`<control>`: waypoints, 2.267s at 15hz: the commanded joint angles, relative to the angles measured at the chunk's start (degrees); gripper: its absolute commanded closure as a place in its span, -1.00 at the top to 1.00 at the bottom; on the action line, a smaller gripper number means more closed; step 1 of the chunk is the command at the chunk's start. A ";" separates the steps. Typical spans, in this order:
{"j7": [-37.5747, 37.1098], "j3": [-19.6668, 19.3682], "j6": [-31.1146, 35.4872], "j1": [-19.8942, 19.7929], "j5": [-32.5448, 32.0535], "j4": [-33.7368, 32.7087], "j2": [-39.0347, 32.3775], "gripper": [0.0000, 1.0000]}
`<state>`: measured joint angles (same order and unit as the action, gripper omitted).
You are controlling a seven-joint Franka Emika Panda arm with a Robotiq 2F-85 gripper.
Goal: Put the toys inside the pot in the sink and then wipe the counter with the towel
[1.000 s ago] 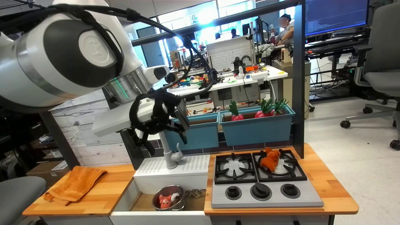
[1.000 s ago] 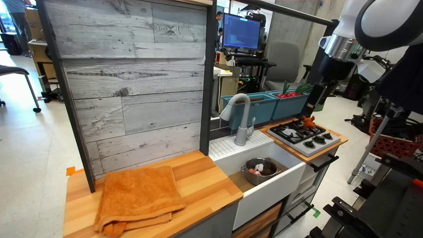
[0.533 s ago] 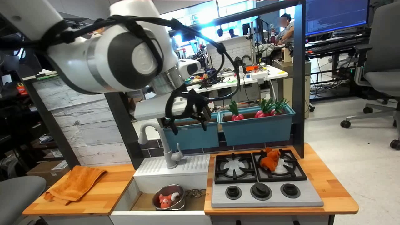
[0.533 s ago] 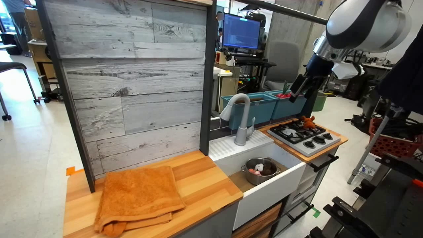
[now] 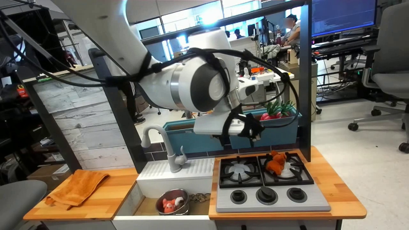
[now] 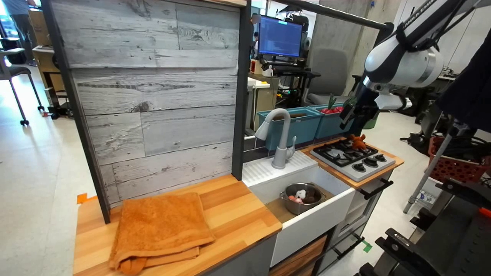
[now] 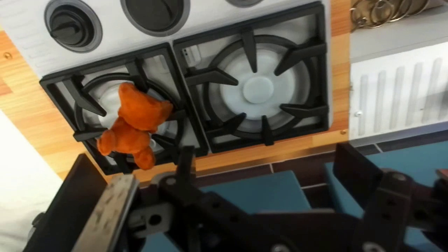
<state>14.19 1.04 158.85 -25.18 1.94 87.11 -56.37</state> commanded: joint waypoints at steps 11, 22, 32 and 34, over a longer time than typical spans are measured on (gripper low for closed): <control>-7.87 -5.37 -4.22 2.10 1.97 -17.17 -12.00 1.00; -22.00 -14.99 -11.54 4.17 1.03 -33.90 -24.53 1.00; -22.63 -12.57 -15.63 1.75 1.58 -45.75 -30.95 -0.16; -22.32 -12.17 -15.88 1.55 1.64 -46.50 -31.10 -0.47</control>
<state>-8.17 -12.35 145.32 -22.32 3.58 46.29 -84.76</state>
